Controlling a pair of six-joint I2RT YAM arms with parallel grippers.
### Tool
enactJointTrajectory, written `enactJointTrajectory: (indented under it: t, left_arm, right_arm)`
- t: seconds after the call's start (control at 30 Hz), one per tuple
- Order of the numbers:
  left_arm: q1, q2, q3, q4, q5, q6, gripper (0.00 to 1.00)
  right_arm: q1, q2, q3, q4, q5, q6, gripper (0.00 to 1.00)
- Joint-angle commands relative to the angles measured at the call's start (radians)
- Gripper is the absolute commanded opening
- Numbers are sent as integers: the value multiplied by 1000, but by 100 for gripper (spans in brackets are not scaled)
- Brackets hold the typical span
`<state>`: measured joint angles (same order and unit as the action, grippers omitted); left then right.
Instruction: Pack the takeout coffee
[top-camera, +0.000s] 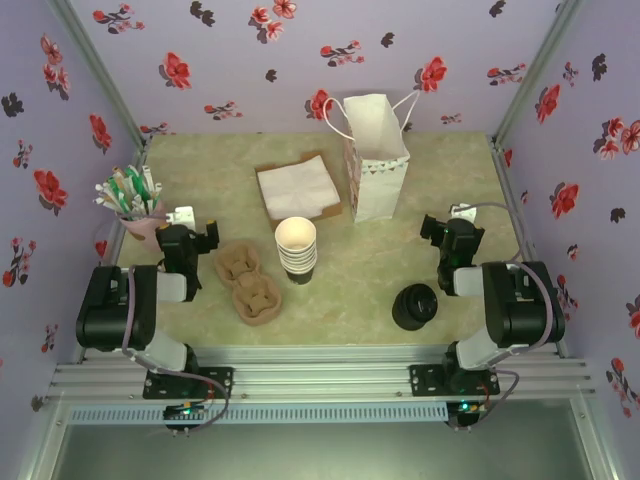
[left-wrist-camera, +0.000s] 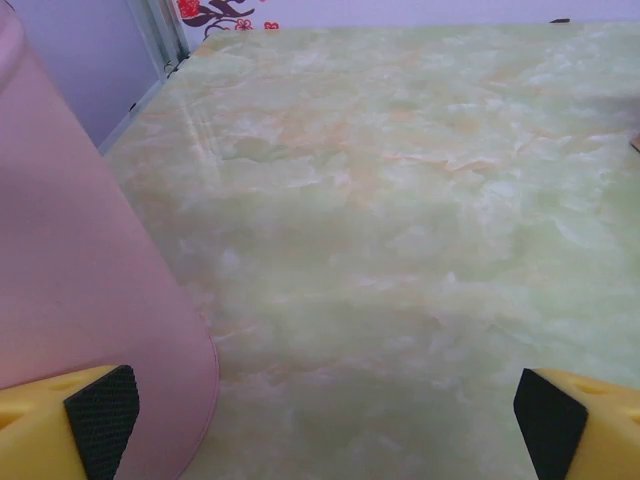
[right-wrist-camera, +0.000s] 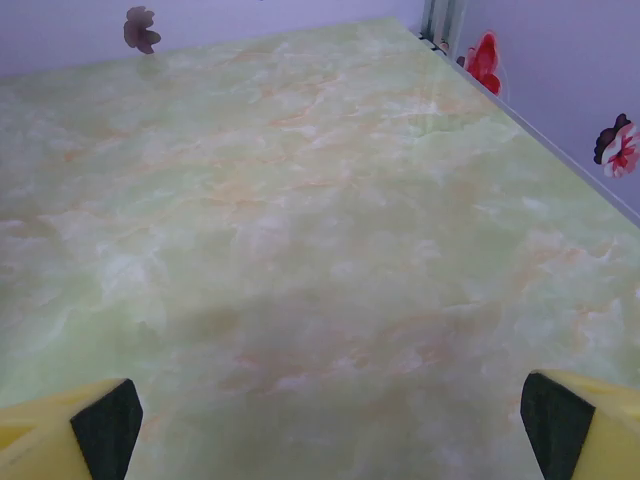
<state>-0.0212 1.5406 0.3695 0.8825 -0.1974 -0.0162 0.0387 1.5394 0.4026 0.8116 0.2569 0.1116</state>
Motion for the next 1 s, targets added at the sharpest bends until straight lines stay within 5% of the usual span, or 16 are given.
enactJointTrajectory:
  t: [0.0, 0.97]
  left_arm:
    - [10, 1, 15, 19, 3, -10, 99]
    - [-26, -13, -24, 78, 44, 56, 99]
  right_arm:
    - [-5, 5, -8, 31, -8, -10, 99]
    - [-5, 4, -10, 33, -8, -10, 99]
